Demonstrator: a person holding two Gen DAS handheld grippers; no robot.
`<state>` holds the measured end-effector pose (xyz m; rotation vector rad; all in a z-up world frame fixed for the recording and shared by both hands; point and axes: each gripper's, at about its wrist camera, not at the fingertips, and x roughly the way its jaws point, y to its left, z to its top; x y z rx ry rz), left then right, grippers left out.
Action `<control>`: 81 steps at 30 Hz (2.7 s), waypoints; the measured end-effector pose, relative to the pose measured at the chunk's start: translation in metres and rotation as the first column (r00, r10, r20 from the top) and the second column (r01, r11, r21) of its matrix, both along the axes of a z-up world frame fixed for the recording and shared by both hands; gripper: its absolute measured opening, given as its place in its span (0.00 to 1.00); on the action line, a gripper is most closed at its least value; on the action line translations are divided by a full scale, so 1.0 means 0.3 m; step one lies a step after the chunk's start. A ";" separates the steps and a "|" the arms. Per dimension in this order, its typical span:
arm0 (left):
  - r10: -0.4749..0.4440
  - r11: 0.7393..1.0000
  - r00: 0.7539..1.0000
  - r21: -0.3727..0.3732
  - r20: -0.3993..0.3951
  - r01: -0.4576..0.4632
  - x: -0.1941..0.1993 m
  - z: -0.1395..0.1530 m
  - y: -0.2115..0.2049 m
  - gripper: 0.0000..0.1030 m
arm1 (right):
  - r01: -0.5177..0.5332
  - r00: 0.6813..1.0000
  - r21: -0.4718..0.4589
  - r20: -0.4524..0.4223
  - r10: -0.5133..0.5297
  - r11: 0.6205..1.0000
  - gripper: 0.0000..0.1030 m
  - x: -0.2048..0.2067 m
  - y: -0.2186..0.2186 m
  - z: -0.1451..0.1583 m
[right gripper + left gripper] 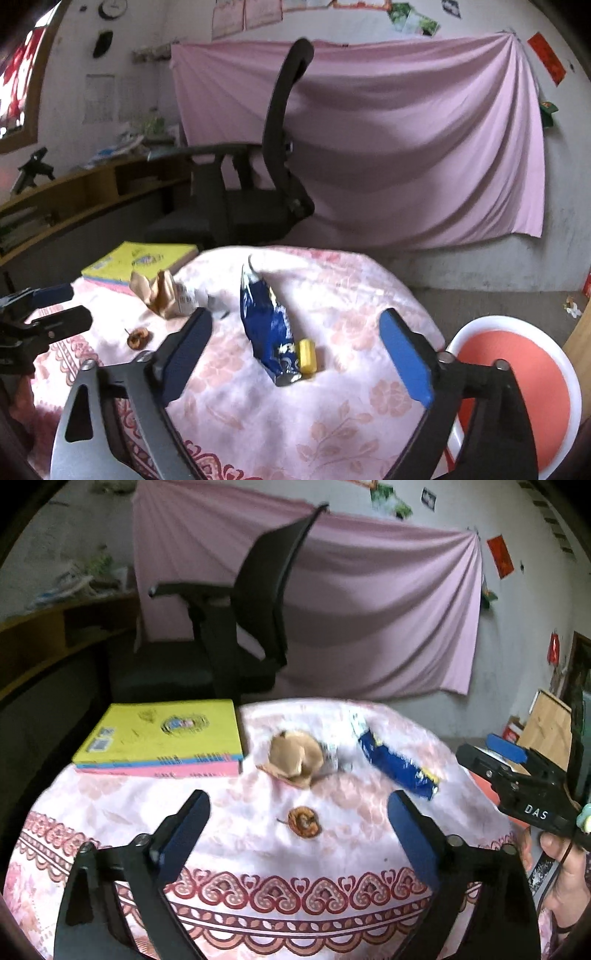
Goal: Collect trash
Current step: 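Grasp the dried fruit slice with the left tool while the right tool grasps the blue wrapper, then lift both items and carry both tools over the orange basin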
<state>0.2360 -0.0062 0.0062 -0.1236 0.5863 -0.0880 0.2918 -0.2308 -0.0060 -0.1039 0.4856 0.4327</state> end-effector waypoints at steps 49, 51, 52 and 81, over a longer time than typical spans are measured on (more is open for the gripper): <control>-0.111 0.991 0.968 -0.095 -0.227 0.091 0.141 -0.095 -0.005 0.28 | -0.151 0.965 -0.172 -0.240 0.108 0.973 0.12 0.100 0.126 -0.113; -0.115 0.990 0.971 -0.100 -0.208 0.096 0.133 -0.085 -0.006 0.28 | -0.146 0.971 -0.178 -0.214 0.107 0.973 0.11 0.086 0.127 -0.103; -0.118 0.990 0.973 -0.103 -0.197 0.099 0.128 -0.081 -0.006 0.28 | -0.147 0.973 -0.180 -0.203 0.109 0.973 0.10 0.080 0.128 -0.100; -0.124 0.992 0.935 0.065 0.331 0.109 -0.042 0.181 -0.218 0.28 | 0.059 0.923 0.111 0.372 -0.097 0.992 0.09 -0.192 -0.107 0.130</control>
